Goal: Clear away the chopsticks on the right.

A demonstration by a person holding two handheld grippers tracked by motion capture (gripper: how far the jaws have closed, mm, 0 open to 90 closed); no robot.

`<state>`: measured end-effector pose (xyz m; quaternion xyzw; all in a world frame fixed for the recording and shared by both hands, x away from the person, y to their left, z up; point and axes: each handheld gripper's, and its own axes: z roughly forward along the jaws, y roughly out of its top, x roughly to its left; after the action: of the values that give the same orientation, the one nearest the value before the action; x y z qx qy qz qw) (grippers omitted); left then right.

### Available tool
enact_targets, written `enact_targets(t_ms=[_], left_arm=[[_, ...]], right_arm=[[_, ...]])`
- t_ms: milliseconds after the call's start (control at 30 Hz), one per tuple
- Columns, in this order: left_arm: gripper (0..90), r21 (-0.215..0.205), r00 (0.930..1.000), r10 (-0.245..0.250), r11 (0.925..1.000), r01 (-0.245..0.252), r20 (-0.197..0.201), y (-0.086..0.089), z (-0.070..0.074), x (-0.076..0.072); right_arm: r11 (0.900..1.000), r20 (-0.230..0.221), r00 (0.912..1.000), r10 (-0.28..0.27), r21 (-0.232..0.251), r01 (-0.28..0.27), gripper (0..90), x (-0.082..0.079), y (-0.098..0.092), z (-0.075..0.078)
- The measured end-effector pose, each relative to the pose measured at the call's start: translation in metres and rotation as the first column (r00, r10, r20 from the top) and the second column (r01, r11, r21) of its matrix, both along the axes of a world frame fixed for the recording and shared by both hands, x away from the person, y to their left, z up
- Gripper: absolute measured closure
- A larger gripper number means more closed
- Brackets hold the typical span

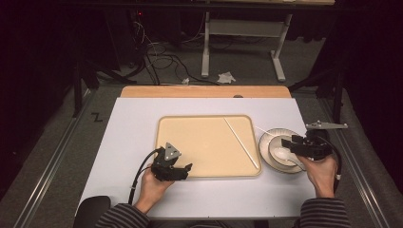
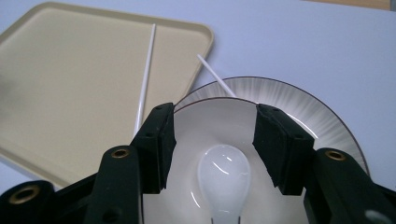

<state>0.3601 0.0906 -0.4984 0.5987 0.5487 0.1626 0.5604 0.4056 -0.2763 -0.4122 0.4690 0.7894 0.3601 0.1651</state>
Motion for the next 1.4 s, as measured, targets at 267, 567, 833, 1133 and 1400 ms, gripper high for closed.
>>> enact_targets(t_ms=[267,567,833,1133,1400], left_arm=[[28.0,0.007,1.0000,-0.001,1.0000,0.001,0.000,-0.001,-0.001,0.000],[28.0,0.023,1.0000,-0.001,0.9997,0.001,0.002,-0.003,-0.003,0.000],[28.0,0.028,1.0000,0.005,0.9996,-0.005,-0.001,-0.003,-0.005,0.001],[27.4,0.070,0.9990,0.031,0.9970,-0.033,0.033,-0.002,-0.006,0.001],[28.2,0.073,0.9988,0.034,0.9966,-0.036,0.036,-0.002,-0.006,0.001]], right_arm=[[0.999,-0.013,0.9989,-0.044,0.011,0.044,51.5,0.002,-0.023,0.001],[0.996,-0.016,0.9961,-0.086,0.018,0.087,61.9,0.002,-0.048,0.004],[0.987,0.031,0.9873,-0.156,-0.042,0.157,65.3,0.000,-0.070,0.006],[0.961,0.026,0.9706,-0.239,-0.140,0.240,68.1,0.005,-0.080,0.001],[0.954,-0.026,0.9663,-0.256,-0.171,0.248,69.6,0.008,-0.088,-0.010]])
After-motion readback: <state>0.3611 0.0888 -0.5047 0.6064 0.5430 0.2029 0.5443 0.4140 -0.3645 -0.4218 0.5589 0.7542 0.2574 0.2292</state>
